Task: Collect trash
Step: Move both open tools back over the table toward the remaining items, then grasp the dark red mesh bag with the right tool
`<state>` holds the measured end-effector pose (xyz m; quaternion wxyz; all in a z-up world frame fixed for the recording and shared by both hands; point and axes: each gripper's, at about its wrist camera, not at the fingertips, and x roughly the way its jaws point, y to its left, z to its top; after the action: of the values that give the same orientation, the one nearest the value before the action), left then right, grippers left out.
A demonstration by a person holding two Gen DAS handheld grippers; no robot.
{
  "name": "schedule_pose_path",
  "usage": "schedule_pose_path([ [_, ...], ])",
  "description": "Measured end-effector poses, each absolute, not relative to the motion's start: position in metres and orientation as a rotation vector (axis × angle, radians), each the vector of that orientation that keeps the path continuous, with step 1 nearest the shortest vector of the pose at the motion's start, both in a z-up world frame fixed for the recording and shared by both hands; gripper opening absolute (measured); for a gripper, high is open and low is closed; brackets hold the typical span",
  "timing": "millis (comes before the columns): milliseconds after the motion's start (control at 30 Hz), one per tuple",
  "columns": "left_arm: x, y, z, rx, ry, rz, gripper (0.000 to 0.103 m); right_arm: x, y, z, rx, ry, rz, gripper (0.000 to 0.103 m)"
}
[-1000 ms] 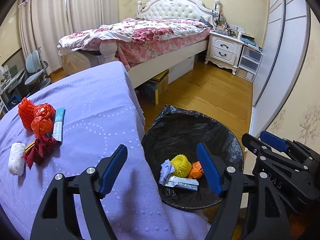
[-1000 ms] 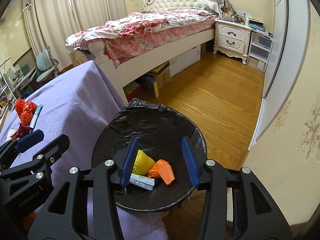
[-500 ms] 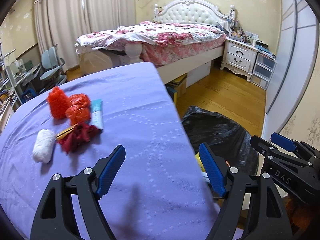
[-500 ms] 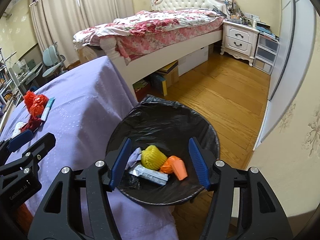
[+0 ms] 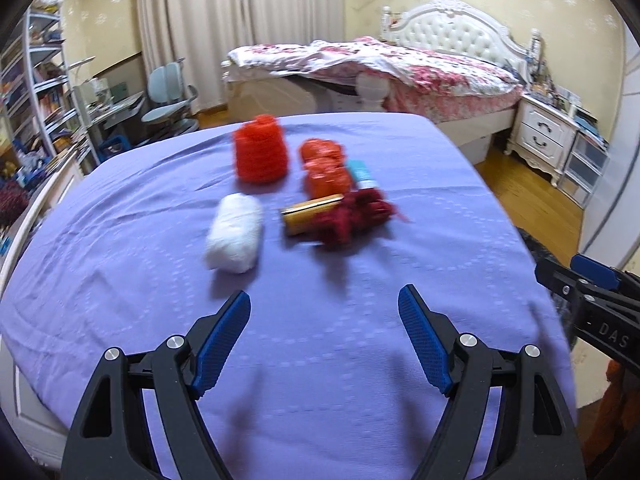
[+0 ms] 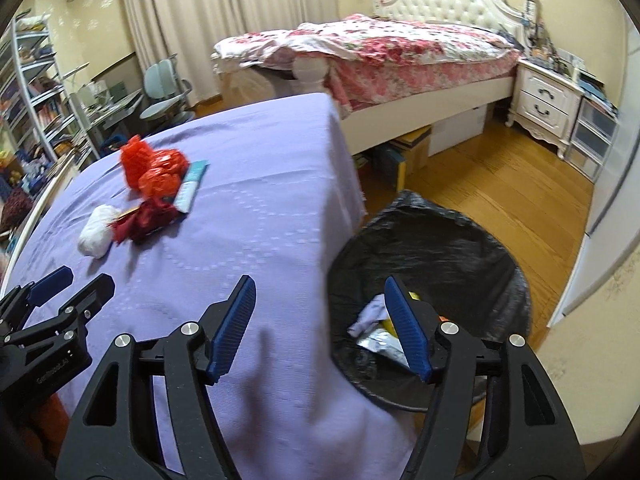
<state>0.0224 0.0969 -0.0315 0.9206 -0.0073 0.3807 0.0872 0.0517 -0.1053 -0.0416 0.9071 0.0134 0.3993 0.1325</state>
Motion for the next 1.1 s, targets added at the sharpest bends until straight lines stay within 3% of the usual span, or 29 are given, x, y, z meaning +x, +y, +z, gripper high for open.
schedule_pose_path([
  [533, 0.010, 0.179, -0.040, -0.053, 0.803, 0.340, 0.077, 0.055, 0.009, -0.047, -0.110, 0.862, 0.441, 0.066],
  [1100, 0.015, 0.205, -0.040, -0.112, 0.807, 0.346, 0.077, 0.084, 0.067, -0.051, -0.146, 0.869, 0.444, 0.071],
])
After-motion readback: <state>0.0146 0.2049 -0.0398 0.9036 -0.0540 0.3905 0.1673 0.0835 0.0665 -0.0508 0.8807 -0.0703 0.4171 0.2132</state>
